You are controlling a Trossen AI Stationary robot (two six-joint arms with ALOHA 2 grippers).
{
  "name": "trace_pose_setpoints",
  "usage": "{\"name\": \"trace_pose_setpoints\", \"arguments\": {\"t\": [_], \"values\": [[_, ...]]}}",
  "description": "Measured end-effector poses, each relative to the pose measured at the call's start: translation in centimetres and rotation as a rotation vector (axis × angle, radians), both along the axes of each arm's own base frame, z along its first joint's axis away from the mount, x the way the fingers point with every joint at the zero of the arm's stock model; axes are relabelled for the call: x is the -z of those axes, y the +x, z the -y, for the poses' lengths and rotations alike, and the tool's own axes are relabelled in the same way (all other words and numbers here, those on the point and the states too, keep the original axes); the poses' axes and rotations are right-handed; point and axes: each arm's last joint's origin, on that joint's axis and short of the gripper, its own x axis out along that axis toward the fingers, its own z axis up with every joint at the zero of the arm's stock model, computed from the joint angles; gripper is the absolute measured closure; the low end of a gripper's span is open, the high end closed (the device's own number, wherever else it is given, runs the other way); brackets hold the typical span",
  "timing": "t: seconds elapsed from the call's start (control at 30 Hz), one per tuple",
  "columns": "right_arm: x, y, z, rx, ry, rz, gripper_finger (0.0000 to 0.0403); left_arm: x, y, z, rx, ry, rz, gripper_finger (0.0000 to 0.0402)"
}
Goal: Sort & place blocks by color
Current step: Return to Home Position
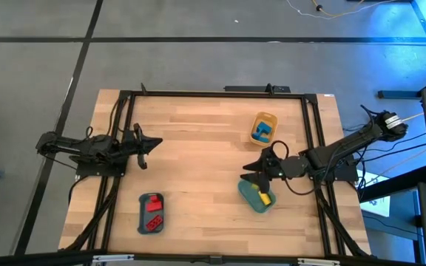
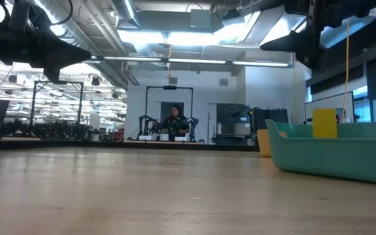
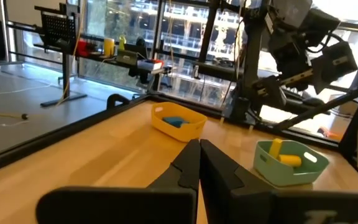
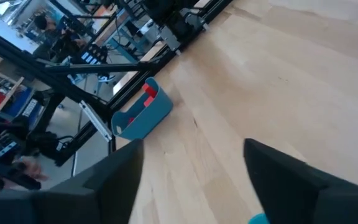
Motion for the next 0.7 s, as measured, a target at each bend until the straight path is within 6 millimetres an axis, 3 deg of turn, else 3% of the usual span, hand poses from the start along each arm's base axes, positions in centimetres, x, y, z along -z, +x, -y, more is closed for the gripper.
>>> {"name": "trace_pose_setpoints", "arguments": {"t": [0.17, 0.37, 0.43, 0.7], "values": [[-0.3, 0.3, 1.2, -0.057, 0.020, -0.002, 0.0222, 0.0, 0.0, 0.0, 0.000, 0.000, 0.000, 0.0401], [-1.6, -0.9, 3.9, -0.176, -0.121, 0.015, 0.0375, 0.0, 0.0, 0.0, 0.000, 0.000, 0.001, 0.0402], [-1.9, -2.0, 4.8, -0.211, -0.149, 0.046, 0.0392, 0.0, 0.0, 0.0, 0.000, 0.000, 0.001, 0.0401], [-0.5, -7.3, 6.6, -0.190, -0.171, 0.313, 0.0399, 0.0, 0.0, 0.0, 0.000, 0.000, 0.002, 0.0401]]}}
